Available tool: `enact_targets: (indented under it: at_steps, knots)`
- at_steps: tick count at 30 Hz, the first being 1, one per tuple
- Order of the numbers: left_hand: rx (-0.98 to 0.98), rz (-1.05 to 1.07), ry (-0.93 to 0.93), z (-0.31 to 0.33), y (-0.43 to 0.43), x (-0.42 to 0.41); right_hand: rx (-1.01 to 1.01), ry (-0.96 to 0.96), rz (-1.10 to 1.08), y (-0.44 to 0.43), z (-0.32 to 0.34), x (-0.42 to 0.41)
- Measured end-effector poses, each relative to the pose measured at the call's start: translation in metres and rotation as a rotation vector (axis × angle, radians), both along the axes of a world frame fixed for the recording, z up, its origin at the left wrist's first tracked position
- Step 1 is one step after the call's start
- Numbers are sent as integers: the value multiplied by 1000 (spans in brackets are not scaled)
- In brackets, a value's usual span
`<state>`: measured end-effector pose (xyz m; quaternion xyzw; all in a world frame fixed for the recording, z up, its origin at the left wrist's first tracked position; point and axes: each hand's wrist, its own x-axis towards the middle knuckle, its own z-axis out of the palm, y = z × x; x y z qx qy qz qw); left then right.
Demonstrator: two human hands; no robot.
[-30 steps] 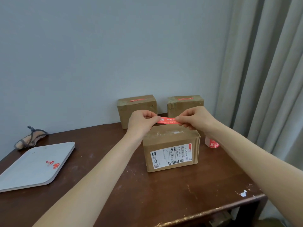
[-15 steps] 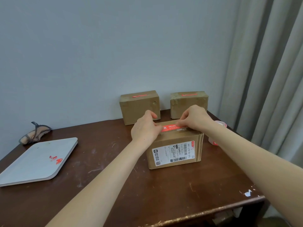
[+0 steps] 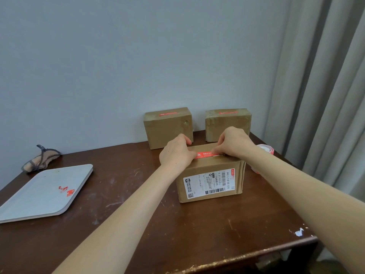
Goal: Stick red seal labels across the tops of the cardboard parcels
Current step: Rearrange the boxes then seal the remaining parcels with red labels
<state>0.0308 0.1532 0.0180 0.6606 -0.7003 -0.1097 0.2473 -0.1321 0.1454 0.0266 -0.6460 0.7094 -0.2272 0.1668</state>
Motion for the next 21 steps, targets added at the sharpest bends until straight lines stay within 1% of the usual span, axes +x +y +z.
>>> enact_targets:
  at_steps: [7, 10, 12, 14, 18, 21]
  knots:
    - [-3, -34, -119, 0, 0, 4, 48, 104, -8, -2, 3, -2]
    - [-133, -215, -220, -7, 2, 7, 37, 224, -59, 0, 1, -2]
    - [-155, -331, -308, -12, 6, 6, 14, 282, -94, 2, -4, -1]
    - [-121, -358, -346, -17, 8, 9, 5, 268, -103, 2, -6, -1]
    - [-89, -339, -318, -23, 11, 30, 21, 174, -55, 3, -7, -11]
    - [-124, -315, -406, -23, 15, 38, 13, 127, -25, 3, -7, -15]
